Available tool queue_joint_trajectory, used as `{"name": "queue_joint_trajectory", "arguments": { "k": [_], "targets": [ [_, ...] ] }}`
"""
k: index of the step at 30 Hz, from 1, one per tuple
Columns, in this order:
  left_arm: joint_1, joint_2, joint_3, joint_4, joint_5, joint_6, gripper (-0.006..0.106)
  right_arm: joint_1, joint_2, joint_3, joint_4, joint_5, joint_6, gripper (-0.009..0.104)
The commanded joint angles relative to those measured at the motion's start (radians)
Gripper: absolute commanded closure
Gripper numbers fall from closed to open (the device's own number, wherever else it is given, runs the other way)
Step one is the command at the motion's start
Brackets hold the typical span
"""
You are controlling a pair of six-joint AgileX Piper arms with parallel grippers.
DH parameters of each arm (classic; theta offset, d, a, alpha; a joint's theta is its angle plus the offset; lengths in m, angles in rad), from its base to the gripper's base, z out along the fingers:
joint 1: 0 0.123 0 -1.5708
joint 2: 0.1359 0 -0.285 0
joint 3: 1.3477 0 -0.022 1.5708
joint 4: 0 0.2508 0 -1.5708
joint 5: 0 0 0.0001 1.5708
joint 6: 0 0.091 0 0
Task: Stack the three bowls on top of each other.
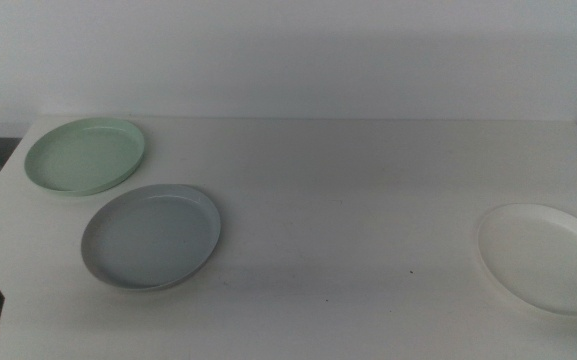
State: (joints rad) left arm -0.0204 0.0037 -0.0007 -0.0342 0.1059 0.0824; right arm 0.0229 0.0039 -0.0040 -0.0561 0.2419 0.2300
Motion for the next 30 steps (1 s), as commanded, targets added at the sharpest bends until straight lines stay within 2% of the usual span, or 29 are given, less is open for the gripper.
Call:
{"name": "queue_joint_trajectory", "arguments": {
  "k": [1, 5, 8, 15, 22, 26, 30],
  "targets": [
    [0.004, -0.004, 0.001, 0.001, -0.011, -0.004, 0.007, -0.005, -0.004, 0.004, -0.005, -0.01, -0.002, 0.002],
    [0.052, 0.055, -0.101, 0.001, 0.024, -0.004, 0.007, -0.005, -0.004, 0.004, -0.005, -0.01, -0.002, 0.002],
    [0.072, 0.156, -0.25, -0.002, 0.139, -0.004, 0.007, -0.005, -0.004, 0.004, -0.005, -0.01, -0.002, 0.002],
    [0.079, 0.52, -0.749, -0.029, 0.656, -0.004, 0.007, -0.005, -0.004, 0.004, -0.005, -0.01, -0.002, 0.002],
    [0.079, 0.841, -1.191, -0.016, 1.092, -0.064, 0.007, -0.005, -0.004, 0.004, -0.005, -0.01, -0.002, 0.002],
    [0.079, 1.009, -1.351, -0.02, 1.115, -0.021, 0.007, -0.005, -0.004, 0.004, -0.005, -0.01, -0.002, 0.002],
    [0.079, 1.147, -1.406, -0.049, 1.115, -0.01, 0.007, -0.005, -0.004, 0.004, -0.005, -0.01, -0.002, 0.002]
  ]
}}
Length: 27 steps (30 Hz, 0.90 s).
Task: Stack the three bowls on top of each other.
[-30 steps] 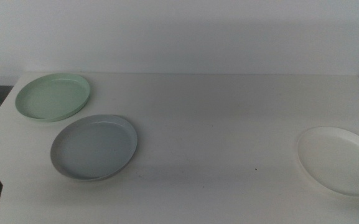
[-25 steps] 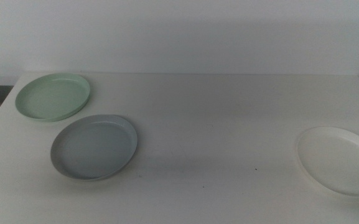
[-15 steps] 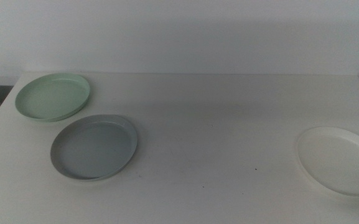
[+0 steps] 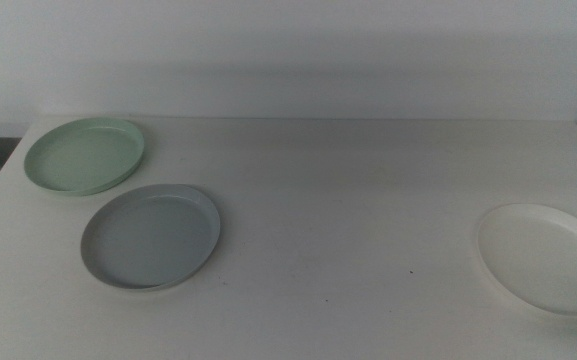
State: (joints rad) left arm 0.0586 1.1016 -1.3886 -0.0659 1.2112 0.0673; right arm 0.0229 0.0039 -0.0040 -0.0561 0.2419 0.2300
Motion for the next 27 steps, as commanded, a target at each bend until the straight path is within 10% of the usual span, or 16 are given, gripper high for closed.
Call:
{"name": "queue_joint_trajectory", "arguments": {
  "k": [1, 27],
  "targets": [
    [0.0, 0.071, -0.02, -0.027, 0.01, 0.005, 0.007, -0.005, -0.004, 0.004, -0.005, -0.01, -0.002, 0.002],
    [0.0, 0.742, -0.02, -0.055, -0.093, 0.074, 0.007, -0.005, -0.004, 0.004, -0.005, -0.01, -0.002, 0.002]
  ]
}}
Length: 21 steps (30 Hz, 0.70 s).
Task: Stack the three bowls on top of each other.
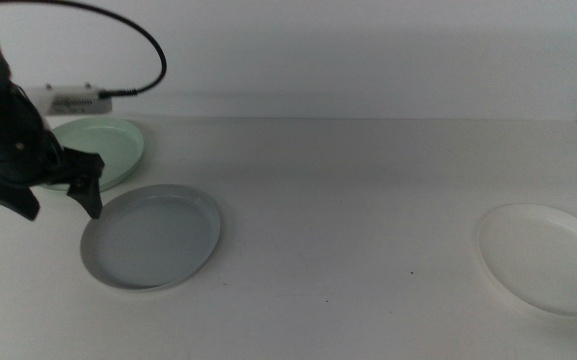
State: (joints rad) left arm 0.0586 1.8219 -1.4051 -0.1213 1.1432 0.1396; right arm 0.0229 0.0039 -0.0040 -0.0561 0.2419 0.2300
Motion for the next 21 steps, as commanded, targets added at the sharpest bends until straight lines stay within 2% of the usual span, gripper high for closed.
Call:
{"name": "queue_joint_trajectory", "arguments": {
  "k": [1, 11, 21],
  "targets": [
    [0.0, 0.04, -0.003, 0.0, -0.044, 0.002, 0.007, -0.005, -0.004, 0.004, -0.005, -0.01, -0.002, 0.002],
    [0.0, 0.178, -0.003, -0.003, -0.187, -0.009, 0.007, -0.005, -0.004, 0.004, -0.005, -0.01, -0.002, 0.002],
    [0.0, 0.254, -0.003, -0.022, -0.201, -0.015, 0.009, -0.005, -0.004, 0.004, -0.005, -0.01, -0.002, 0.002]
  ]
}}
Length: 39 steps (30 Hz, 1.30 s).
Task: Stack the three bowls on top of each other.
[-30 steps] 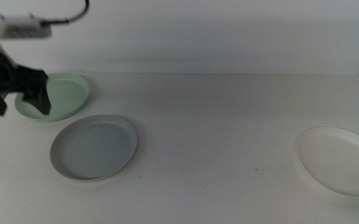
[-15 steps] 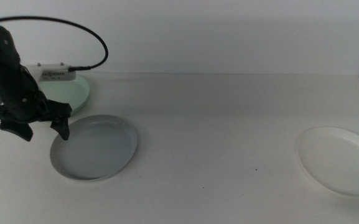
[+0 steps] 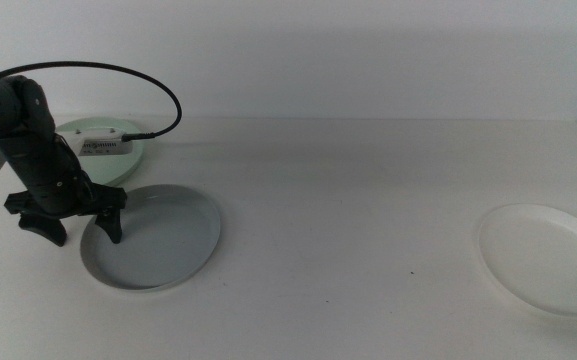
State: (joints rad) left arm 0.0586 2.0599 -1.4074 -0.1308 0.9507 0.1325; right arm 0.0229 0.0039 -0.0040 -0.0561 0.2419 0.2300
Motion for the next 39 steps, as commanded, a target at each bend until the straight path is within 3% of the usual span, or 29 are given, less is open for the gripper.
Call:
{"name": "queue_joint_trajectory", "arguments": {
  "k": [1, 5, 8, 15, 26, 32, 39],
  "targets": [
    [0.0, 0.022, -0.001, -0.016, -0.009, -0.01, 0.011, -0.005, -0.004, 0.004, -0.005, -0.01, -0.002, 0.002],
    [0.0, 0.033, -0.001, -0.033, -0.011, -0.01, 0.023, -0.005, -0.004, 0.004, -0.005, -0.01, -0.002, 0.002],
    [0.0, 0.033, -0.001, -0.057, -0.009, -0.005, 0.041, -0.005, -0.004, 0.004, -0.005, -0.01, -0.002, 0.002],
    [0.0, 0.033, -0.001, -0.061, 0.014, -0.003, 0.1, -0.005, -0.004, 0.004, -0.005, -0.01, -0.002, 0.002],
    [-0.083, -0.156, -0.075, -0.048, 0.167, -0.08, 0.102, -0.005, -0.004, 0.004, -0.005, -0.01, -0.002, 0.002],
    [-0.237, -0.097, -0.289, -0.009, 0.25, -0.149, 0.102, -0.005, -0.004, 0.004, -0.005, -0.01, -0.002, 0.002],
    [-0.378, 0.025, -0.445, -0.069, 0.256, -0.167, 0.102, -0.005, -0.004, 0.004, -0.005, -0.01, -0.002, 0.002]
  ]
}}
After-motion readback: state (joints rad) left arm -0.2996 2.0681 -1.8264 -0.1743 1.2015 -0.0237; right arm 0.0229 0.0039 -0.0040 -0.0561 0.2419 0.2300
